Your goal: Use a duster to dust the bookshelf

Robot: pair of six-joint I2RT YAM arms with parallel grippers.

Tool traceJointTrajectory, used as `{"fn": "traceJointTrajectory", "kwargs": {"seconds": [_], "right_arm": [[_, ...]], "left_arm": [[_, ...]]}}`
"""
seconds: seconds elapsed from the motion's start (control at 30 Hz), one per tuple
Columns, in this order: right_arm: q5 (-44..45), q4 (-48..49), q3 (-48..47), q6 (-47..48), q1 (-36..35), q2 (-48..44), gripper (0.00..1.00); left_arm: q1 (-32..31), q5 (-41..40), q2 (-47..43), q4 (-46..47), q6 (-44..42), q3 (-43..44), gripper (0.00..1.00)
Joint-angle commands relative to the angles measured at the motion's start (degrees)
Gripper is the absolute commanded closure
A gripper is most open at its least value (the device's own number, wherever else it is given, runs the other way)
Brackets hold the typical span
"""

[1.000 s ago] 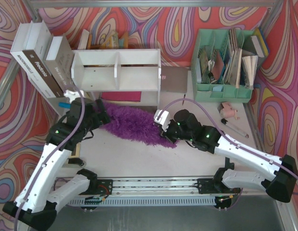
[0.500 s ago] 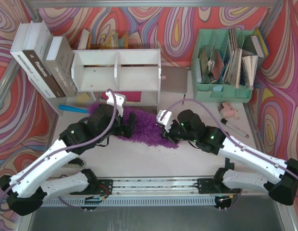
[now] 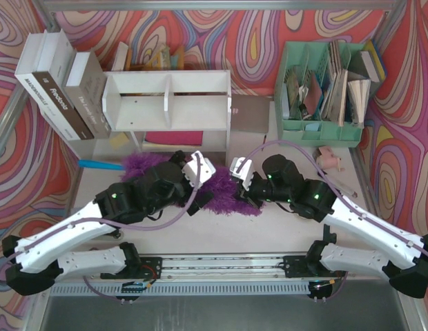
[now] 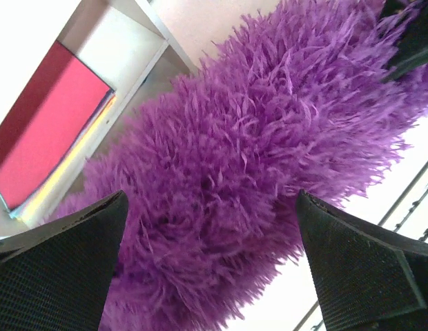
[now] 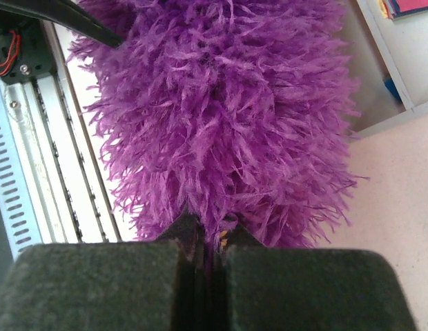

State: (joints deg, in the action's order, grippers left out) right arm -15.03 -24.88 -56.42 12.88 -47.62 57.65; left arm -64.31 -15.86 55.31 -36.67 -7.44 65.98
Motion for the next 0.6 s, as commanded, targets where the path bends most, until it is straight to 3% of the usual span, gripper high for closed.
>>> {"fn": "traceJointTrajectory", "kwargs": {"seconds": [0.0, 0.37, 0.47, 0.57], "right_arm": [[-3.2, -0.3, -2.7, 0.5, -0.1, -1.9, 1.0], [-2.1, -3.7, -5.7, 0.6, -0.1, -6.4, 1.0], [0.0, -3.2, -6.0, 0.3, -0.1, -7.9, 1.0], [1.5, -3.3, -6.3, 0.4, -0.1, -8.5, 1.0]], "left_arm": [[-0.2, -0.9, 2.9, 2.6, -8.6, -0.5, 0.01], [0.6, 4.4, 6.1, -1.5, -10.1, -0.7, 0.02], [0.6, 5.1, 6.6, -0.6, -9.4, -1.3, 0.09], [0.6, 4.6, 7.0, 0.5, -9.1, -1.5, 0.21]]}}
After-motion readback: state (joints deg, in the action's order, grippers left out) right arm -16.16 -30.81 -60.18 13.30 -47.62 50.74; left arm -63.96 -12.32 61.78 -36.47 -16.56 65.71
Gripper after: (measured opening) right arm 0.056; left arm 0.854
